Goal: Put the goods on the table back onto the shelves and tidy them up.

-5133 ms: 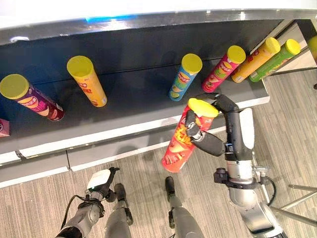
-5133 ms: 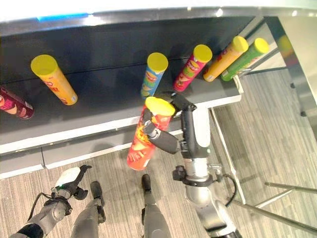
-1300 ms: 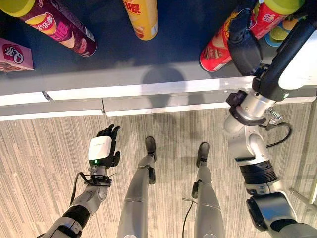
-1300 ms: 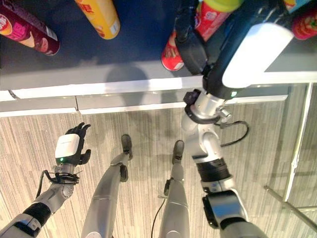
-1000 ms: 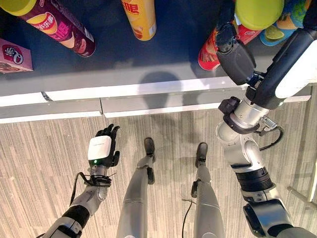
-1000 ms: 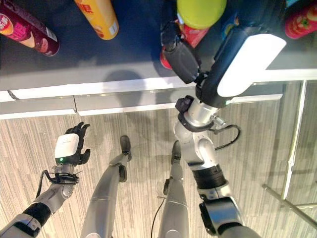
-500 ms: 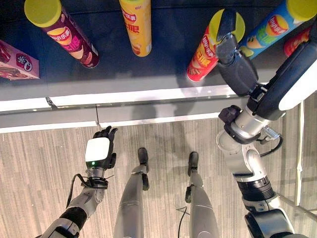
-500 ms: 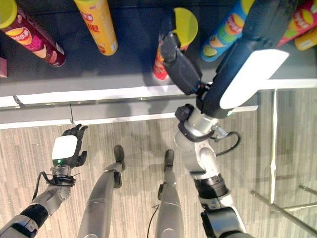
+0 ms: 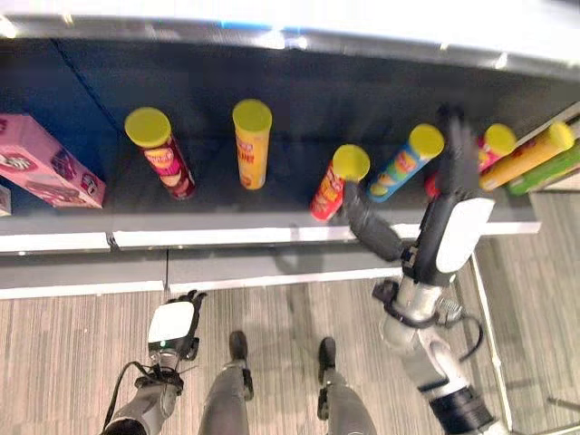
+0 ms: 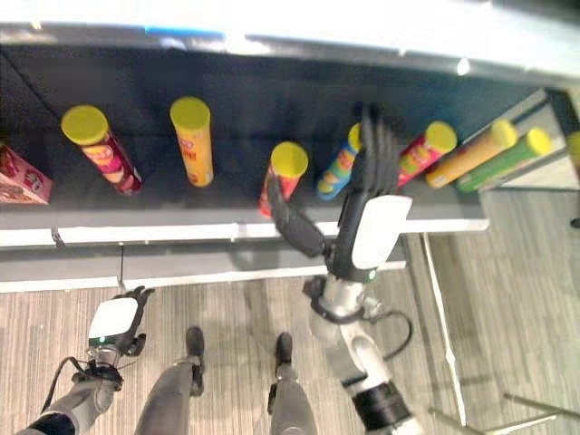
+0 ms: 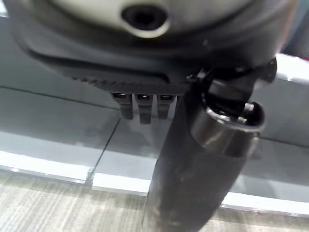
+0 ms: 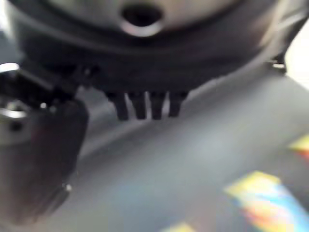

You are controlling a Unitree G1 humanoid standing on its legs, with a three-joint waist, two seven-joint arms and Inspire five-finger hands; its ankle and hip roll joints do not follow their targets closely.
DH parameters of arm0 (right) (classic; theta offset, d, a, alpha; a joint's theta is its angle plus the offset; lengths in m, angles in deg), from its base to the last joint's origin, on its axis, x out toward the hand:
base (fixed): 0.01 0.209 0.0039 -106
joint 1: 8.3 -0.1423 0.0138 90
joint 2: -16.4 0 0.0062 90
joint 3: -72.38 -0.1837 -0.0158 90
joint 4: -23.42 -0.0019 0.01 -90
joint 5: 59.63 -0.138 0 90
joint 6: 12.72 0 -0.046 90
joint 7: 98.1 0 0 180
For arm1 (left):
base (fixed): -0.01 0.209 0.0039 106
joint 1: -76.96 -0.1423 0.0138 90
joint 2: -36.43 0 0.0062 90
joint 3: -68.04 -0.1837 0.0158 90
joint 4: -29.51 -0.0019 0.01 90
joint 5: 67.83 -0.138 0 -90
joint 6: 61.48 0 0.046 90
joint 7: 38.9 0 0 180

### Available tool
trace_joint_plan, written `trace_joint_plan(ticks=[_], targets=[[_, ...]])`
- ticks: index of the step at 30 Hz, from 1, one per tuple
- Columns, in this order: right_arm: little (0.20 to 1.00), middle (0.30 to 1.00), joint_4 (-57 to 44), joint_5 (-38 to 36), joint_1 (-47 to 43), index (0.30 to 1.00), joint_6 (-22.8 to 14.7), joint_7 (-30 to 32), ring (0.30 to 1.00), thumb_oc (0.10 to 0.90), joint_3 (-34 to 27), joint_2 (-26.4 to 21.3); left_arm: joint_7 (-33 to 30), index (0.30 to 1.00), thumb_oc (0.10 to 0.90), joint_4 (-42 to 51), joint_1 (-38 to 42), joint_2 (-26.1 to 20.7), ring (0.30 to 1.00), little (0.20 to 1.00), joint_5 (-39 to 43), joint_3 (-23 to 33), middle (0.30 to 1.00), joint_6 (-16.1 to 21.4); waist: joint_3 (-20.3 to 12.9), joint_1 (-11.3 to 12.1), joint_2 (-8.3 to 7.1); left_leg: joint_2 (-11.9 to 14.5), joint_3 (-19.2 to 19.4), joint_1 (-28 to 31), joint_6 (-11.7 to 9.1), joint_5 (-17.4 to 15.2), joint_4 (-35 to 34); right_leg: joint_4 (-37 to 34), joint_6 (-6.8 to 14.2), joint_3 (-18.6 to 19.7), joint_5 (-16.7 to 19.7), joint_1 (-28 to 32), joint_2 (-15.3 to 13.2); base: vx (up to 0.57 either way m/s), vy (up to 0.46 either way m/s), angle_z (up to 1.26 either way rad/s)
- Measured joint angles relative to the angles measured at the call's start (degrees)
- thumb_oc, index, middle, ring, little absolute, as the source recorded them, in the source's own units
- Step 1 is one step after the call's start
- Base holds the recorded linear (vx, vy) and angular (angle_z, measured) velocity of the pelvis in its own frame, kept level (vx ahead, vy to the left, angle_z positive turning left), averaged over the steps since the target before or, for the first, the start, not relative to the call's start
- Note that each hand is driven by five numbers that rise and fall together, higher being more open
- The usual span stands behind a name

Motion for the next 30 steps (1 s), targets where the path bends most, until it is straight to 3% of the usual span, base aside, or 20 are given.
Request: trace_joint_plan(ticks=[1, 4, 5, 6, 8, 10, 11, 13, 15, 16, 18, 23, 30], targets=[[0.900, 0.900, 1.1, -0.9, 5.1, 0.900, -0.3, -1.1, 0.900, 0.800, 0.3, 0.0, 0.7, 0.900, 0.800, -0.3, -1.8, 0.5, 0.900, 0.900, -0.2, -0.1, 0.900, 0.0, -1.9, -1.3, 0.19, 0.1, 0.7, 2.3, 0.0, 0.7, -3.2, 1.0, 0.1, 0.0, 0.3, -0.3, 0.2, 0.07, 0.016, -0.19], [0.900, 0.900, 1.6, -1.4, 10.9, 0.900, -1.1, -2.9, 0.900, 0.800, 0.1, -0.9, 2.0, 0.900, 0.800, -2.3, -4.5, 1.1, 0.900, 0.900, -1.0, 0.4, 0.900, 0.1, -3.5, -2.2, 0.47, -0.3, 2.4, 8.4, -0.1, 4.1, -11.2, 1.0, 0.2, 1.3, 0.5, 1.1, 0.7, 0.06, 0.000, -0.29], [0.900, 0.900, 3.3, -1.4, 14.5, 0.900, -2.5, -4.2, 0.900, 0.800, -1.0, -1.9, 3.3, 0.900, 0.800, -2.6, -5.7, 1.6, 0.900, 0.900, -1.0, 0.5, 0.900, 0.0, -4.3, -3.7, 0.74, -0.1, 3.0, 12.3, -0.4, 5.9, -15.9, 1.4, 0.3, 1.3, 0.4, 1.9, 1.5, 0.10, -0.030, -0.44], [0.900, 0.900, 5.4, -1.3, 15.9, 0.900, -3.0, -5.1, 0.900, 0.800, -1.1, -3.0, 4.0, 0.900, 0.800, -3.6, -6.4, 2.3, 0.900, 0.900, -1.1, 0.6, 0.900, 0.3, -5.0, -3.6, 1.47, 0.5, 3.5, 14.9, 0.0, 7.2, -18.8, 2.7, 0.8, 1.3, 0.0, 1.9, 2.4, 0.09, -0.043, -0.38], [0.900, 0.900, 8.3, -1.7, 19.6, 0.900, -2.7, -6.9, 0.900, 0.800, -1.0, -4.1, 5.3, 0.900, 0.800, -4.5, -6.8, 2.8, 0.900, 0.900, -1.1, 0.4, 0.900, 0.6, -6.7, -4.8, 1.87, 1.3, 3.6, 15.9, -0.1, 6.6, -18.8, 0.3, 2.7, 1.3, -1.3, 2.5, 2.8, 0.06, -0.051, -0.17], [0.900, 0.900, 14.1, -1.8, 22.3, 0.900, -3.0, -8.8, 0.900, 0.800, -0.9, -3.5, 5.6, 0.900, 0.800, -4.6, -7.6, 2.4, 0.900, 0.900, -1.0, 0.6, 0.900, 0.9, -8.3, -5.9, -0.01, 1.2, 3.9, 17.6, -1.1, 6.0, -18.8, -6.0, 1.5, 1.3, 0.0, 5.0, 2.8, 0.05, -0.061, 0.00], [0.900, 0.900, 20.6, -2.8, 24.6, 0.900, -2.2, -11.3, 0.900, 0.800, -1.0, -1.8, 6.4, 0.900, 0.800, -4.6, -8.4, 2.0, 0.900, 0.900, -0.9, 0.7, 0.900, 1.4, -10.5, -6.5, -2.29, 1.0, 4.5, 19.6, -2.8, 5.3, -19.1, -9.2, 0.1, 1.5, 1.9, 7.7, 3.0, 0.08, -0.107, -0.22], [0.900, 0.900, 29.3, -4.4, 24.4, 0.900, -1.5, -13.4, 0.900, 0.800, -2.6, 0.8, 7.4, 0.900, 0.800, -4.4, -9.3, 3.6, 0.900, 0.900, -0.9, 1.0, 0.900, 1.7, -12.4, -6.4, -1.03, 3.4, 5.4, 20.9, -4.9, 5.2, -19.1, -9.4, -0.1, 2.4, 1.8, 8.6, 5.4, 0.08, -0.095, -0.29], [0.900, 0.900, 38.8, -8.4, 25.9, 0.900, 0.0, -17.0, 0.900, 0.800, -4.9, 2.2, 9.0, 0.900, 0.800, -3.6, -10.9, 5.1, 0.900, 0.900, -0.9, 0.3, 0.900, 3.6, -13.8, -7.7, 1.87, 5.3, 6.5, 23.2, -6.2, 4.4, -19.1, -9.5, -0.5, 2.7, 0.4, 10.5, 7.3, 0.12, -0.091, -0.23], [0.900, 0.900, 42.0, -9.6, 26.0, 0.900, -0.1, -17.4, 0.900, 0.800, -5.8, 2.8, 9.7, 0.900, 0.800, -3.3, -11.3, 5.2, 0.900, 0.900, -0.9, 0.0, 0.900, 3.9, -13.9, -8.3, 2.07, 5.2, 6.6, 24.2, -6.5, 4.2, -19.1, -9.9, -2.4, 2.8, -0.7, 11.8, 7.3, 0.11, -0.085, -0.20], [0.900, 0.900, 45.5, -12.7, 27.5, 0.900, 1.6, -19.9, 0.900, 0.800, -6.5, 3.5, 11.0, 0.900, 0.800, -2.9, -12.3, 5.4, 0.900, 0.900, -0.7, -0.4, 0.900, 4.2, -15.1, -9.0, 3.34, 6.3, 6.8, 25.0, -7.2, 3.8, -19.2, -10.1, -3.4, 2.9, -1.6, 12.8, 8.3, 0.06, -0.061, -0.04], [0.900, 0.900, 46.5, -17.7, 29.0, 0.900, 1.7, -23.4, 0.900, 0.800, -6.3, 4.3, 14.6, 0.900, 0.800, 4.3, -15.9, 5.2, 0.900, 0.900, 4.4, 0.6, 0.900, 4.4, -15.9, -9.6, 4.62, 7.8, 6.8, 26.1, -7.7, 4.1, -19.1, -10.1, -3.7, 3.0, -1.8, 13.8, 9.9, 0.03, -0.070, -0.02], [0.900, 0.900, 46.1, -19.3, 26.8, 0.900, 1.5, -26.4, 0.900, 0.800, -4.1, 4.9, 18.5, 0.900, 0.800, 11.5, -15.4, 4.3, 0.900, 0.900, 8.4, 0.5, 0.900, 5.0, -16.3, -9.6, 4.38, 8.3, 6.6, 26.2, -8.2, 4.6, -19.1, -10.1, -4.1, 2.9, -1.6, 14.0, 10.5, 0.00, -0.046, 0.00]])
